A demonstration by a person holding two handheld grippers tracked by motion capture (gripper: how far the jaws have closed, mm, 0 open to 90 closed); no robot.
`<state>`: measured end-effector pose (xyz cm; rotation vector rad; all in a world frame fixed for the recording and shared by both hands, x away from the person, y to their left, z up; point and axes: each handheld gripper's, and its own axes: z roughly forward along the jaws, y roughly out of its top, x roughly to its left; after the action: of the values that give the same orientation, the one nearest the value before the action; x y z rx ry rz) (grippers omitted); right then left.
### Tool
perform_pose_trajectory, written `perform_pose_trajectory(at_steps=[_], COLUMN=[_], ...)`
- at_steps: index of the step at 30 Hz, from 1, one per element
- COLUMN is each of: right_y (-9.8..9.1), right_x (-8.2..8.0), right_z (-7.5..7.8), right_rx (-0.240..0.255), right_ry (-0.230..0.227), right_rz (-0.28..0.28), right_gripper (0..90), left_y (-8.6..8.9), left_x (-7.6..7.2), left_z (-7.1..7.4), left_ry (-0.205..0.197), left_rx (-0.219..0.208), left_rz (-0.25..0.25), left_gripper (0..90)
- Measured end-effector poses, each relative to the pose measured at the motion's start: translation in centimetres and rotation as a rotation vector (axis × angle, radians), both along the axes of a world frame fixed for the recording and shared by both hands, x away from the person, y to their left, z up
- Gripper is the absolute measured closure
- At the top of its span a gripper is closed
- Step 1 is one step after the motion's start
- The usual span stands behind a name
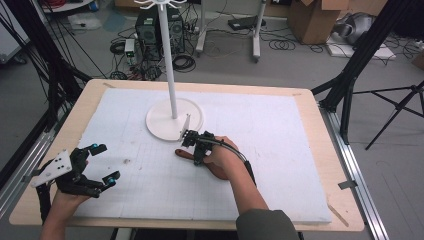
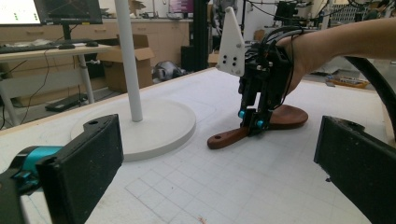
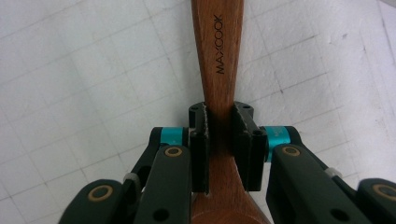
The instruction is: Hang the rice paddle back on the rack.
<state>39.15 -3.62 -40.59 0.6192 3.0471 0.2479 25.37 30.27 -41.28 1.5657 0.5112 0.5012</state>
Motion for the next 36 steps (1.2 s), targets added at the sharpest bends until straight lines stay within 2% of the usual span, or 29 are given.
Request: perform_pose_trajectory(at_steps=[7, 13, 19, 22, 24, 25, 26, 27, 28, 29, 31, 32, 33, 34, 35, 36], right_y=[0.2, 0.9, 0.9, 0.6, 0.3, 0.0, -0.1, -0.4, -0.4, -0.5, -1.1, -1.3, -1.5, -1.5, -2.0, -2.2], right_x=[0.1, 0.2, 0.2, 0.3, 0.3, 0.3, 0.3, 0.3, 0.3, 0.2, -0.1, -0.2, -0.3, -0.3, -0.3, -0.4], right_z=[0.1, 0.2, 0.2, 0.3, 0.6, 0.9, 1.1, 1.3, 1.3, 1.5, 2.2, 2.4, 2.6, 2.6, 2.9, 3.1], right_rx=[-0.014, -0.069, -0.066, -0.046, -0.019, 0.008, 0.025, 0.05, 0.05, 0.071, 0.124, 0.145, 0.158, 0.158, 0.194, 0.206], right_ry=[0.011, 0.015, 0.018, 0.017, 0.013, 0.022, 0.009, 0.021, 0.021, 0.021, -0.012, -0.003, -0.014, -0.014, -0.025, -0.039], right_rz=[-0.002, 0.014, 0.013, 0.02, 0.001, 0.0, -0.004, -0.013, -0.013, -0.012, -0.017, -0.023, -0.022, -0.022, -0.032, -0.039], right_gripper=[79.0, 79.3, 79.5, 79.5, 79.5, 79.5, 79.5, 79.5, 79.5, 79.5, 79.5, 79.5, 79.5, 79.5, 79.5, 79.4], left_y=[0.0, 0.0, 0.2, 0.3, 0.4, 0.4, 0.4, 0.4, 0.4, 0.4, 0.4, 0.4, 0.4, 0.4, 0.3, 0.4], left_x=[0.0, 0.1, 0.0, 0.0, 0.0, 0.0, 0.0, 0.0, 0.0, 0.0, 0.0, 0.0, 0.0, 0.0, 0.0, 0.0], left_z=[0.0, -0.1, -0.1, -0.1, -0.1, -0.1, -0.1, -0.1, -0.1, -0.1, -0.2, -0.2, -0.2, -0.2, -0.2, -0.2], left_ry=[0.001, 0.002, 0.003, 0.003, 0.001, 0.001, 0.002, 0.001, 0.001, 0.003, 0.003, 0.004, 0.005, 0.005, 0.004, 0.005], left_rx=[-0.001, -0.003, -0.005, -0.009, -0.008, -0.009, -0.01, -0.01, -0.01, -0.011, -0.007, -0.007, -0.008, -0.008, -0.005, -0.006], left_rz=[0.0, -0.002, 0.0, 0.003, 0.003, 0.003, 0.004, 0.004, 0.004, 0.005, 0.005, 0.005, 0.005, 0.005, 0.005, 0.005], left_gripper=[1.7, 1.7, 1.7, 1.7, 1.7, 1.7, 1.7, 1.7, 1.7, 1.7, 1.7, 1.7, 1.7, 1.7, 1.7, 1.7])
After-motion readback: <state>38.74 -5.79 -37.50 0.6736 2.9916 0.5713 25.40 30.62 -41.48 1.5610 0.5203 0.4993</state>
